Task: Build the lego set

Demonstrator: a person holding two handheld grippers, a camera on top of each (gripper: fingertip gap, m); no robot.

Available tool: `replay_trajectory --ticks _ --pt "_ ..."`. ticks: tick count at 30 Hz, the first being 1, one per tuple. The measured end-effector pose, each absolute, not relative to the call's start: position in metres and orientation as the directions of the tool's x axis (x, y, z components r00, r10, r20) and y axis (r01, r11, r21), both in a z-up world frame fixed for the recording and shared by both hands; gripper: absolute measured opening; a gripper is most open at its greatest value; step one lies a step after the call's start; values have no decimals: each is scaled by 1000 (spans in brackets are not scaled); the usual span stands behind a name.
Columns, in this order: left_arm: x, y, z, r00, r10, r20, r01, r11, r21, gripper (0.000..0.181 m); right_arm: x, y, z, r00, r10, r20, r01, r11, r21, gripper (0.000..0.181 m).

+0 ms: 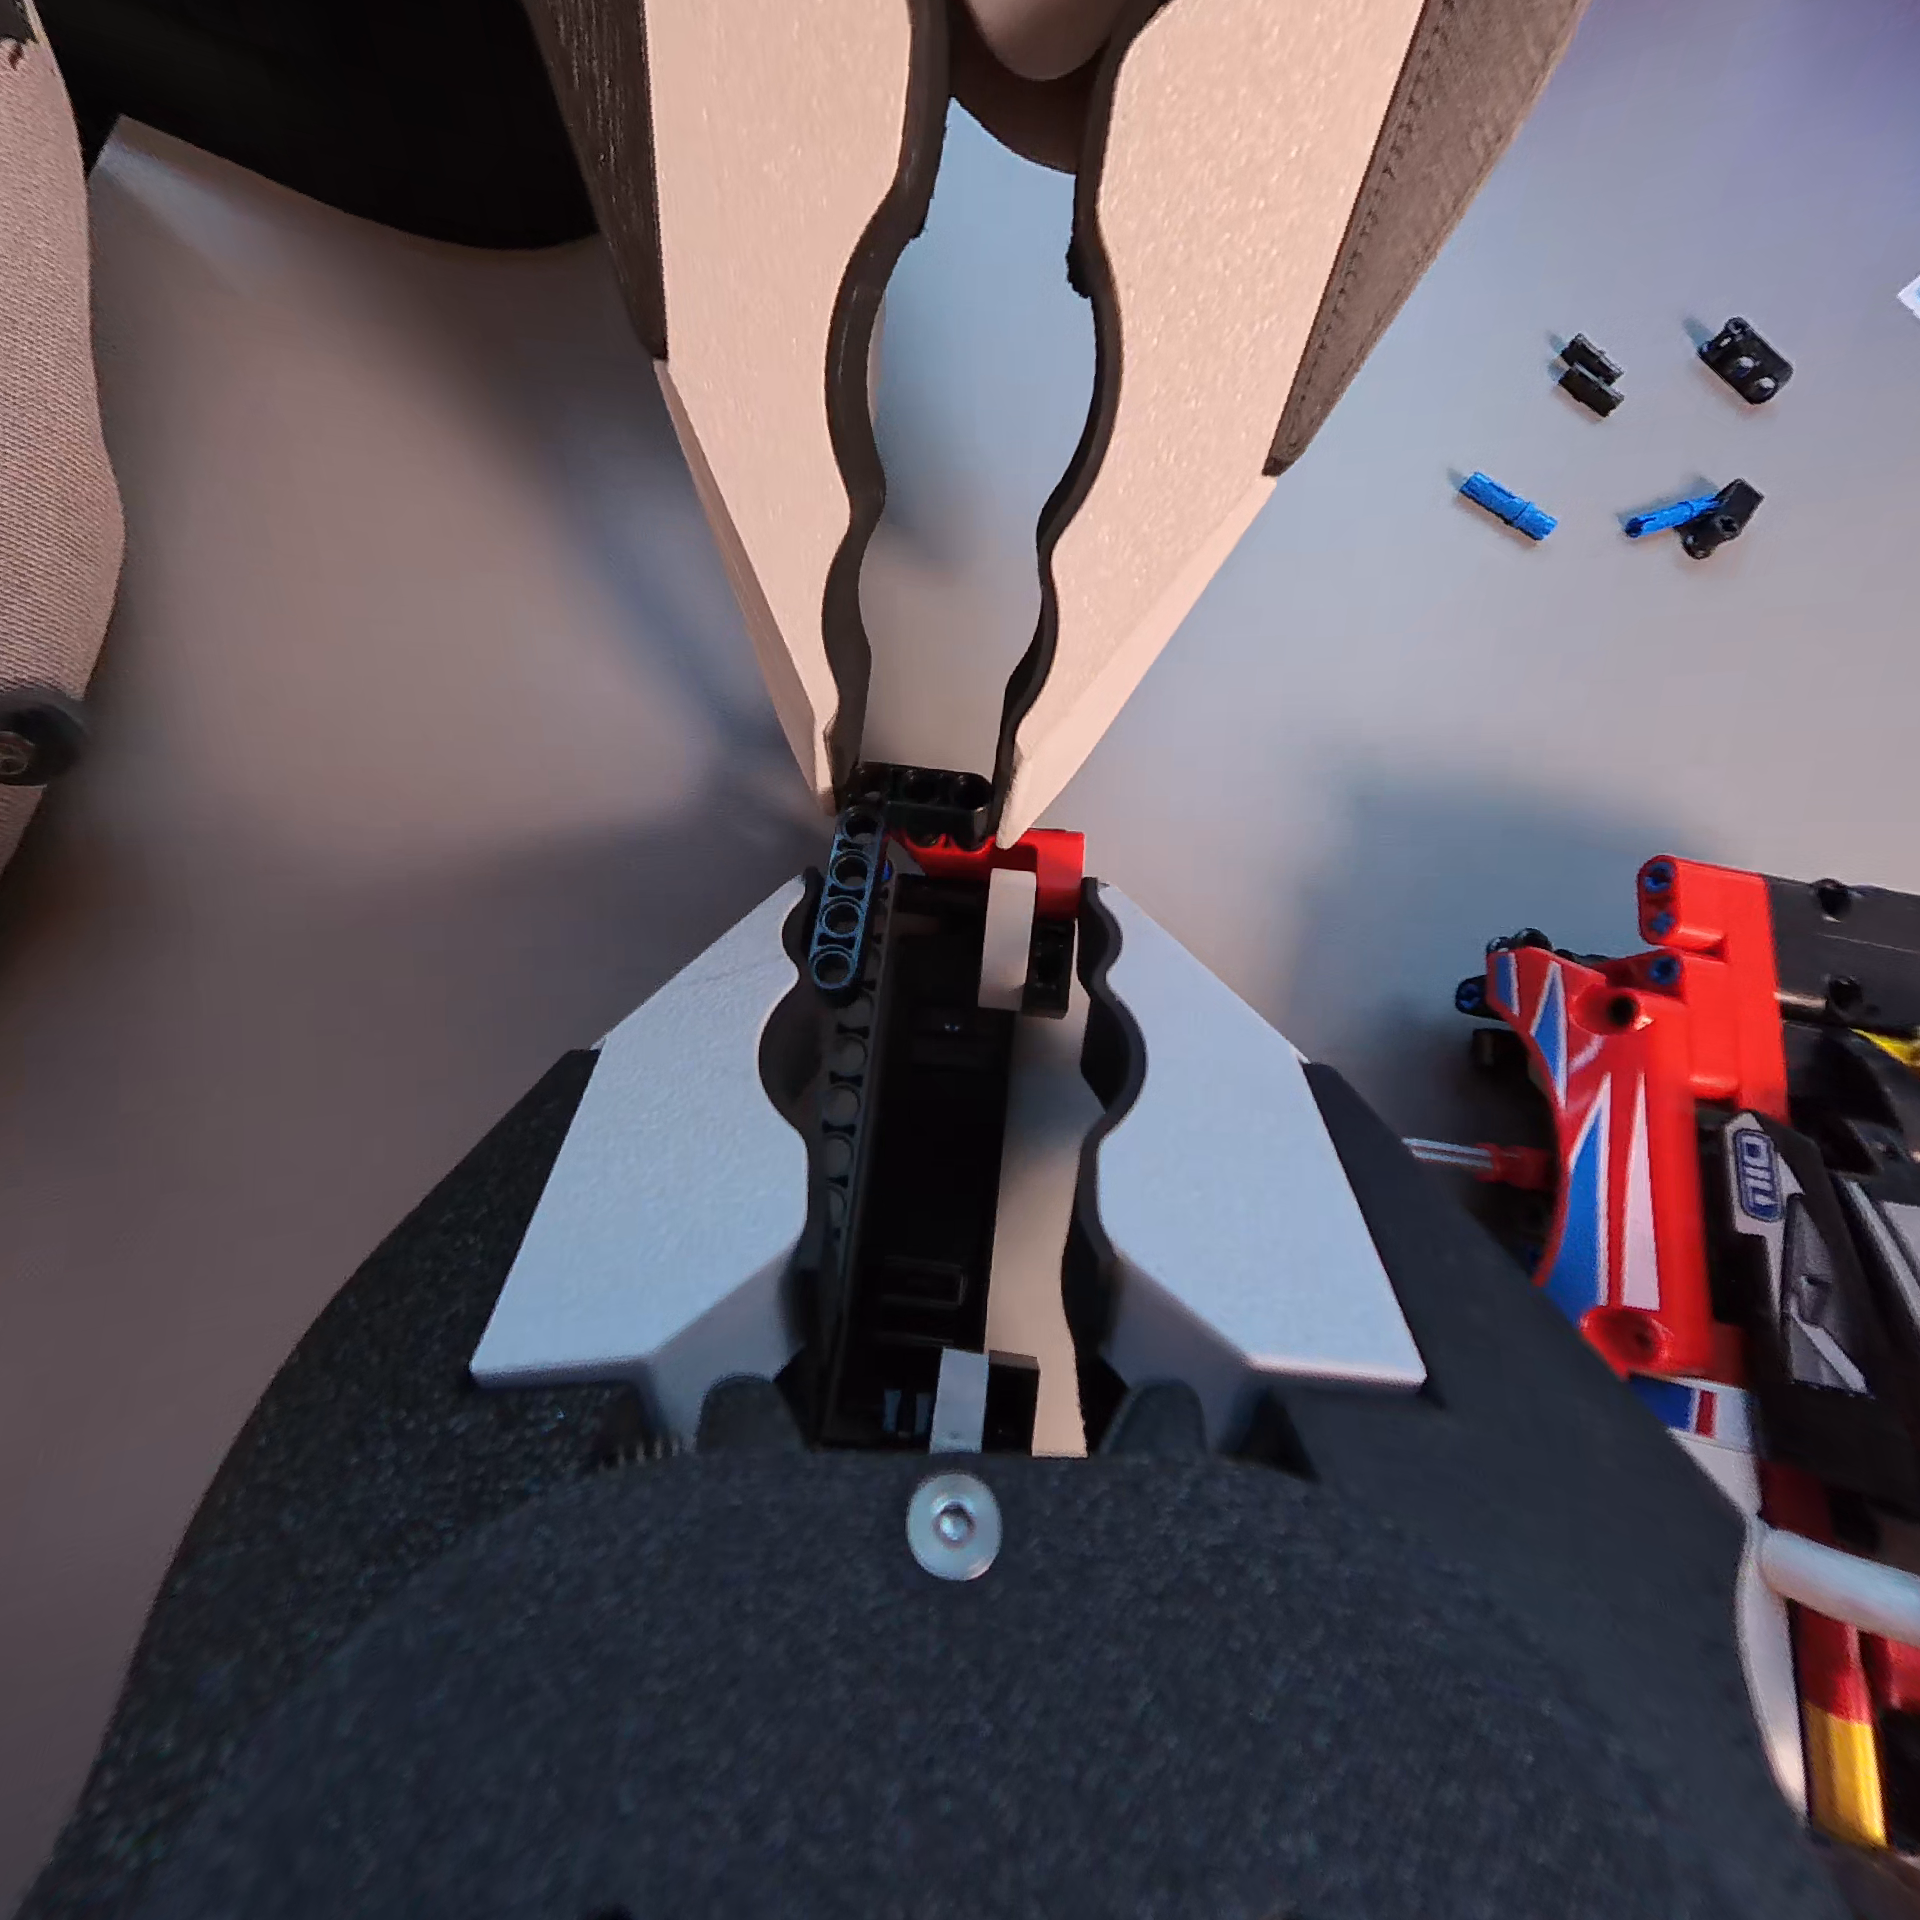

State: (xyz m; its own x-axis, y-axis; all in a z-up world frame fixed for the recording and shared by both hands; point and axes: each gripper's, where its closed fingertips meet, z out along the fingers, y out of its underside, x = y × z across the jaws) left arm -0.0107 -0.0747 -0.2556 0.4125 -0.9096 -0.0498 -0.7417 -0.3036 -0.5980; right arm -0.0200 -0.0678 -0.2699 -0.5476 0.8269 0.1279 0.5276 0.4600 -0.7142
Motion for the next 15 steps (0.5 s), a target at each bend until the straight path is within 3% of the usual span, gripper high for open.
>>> replay_trajectory --ticks 15 --pt "-12 -72 -258 440 -898 -18 -747 -355 -563 22 -21 -65 -269 -534 837 119 534 443 -720 42"
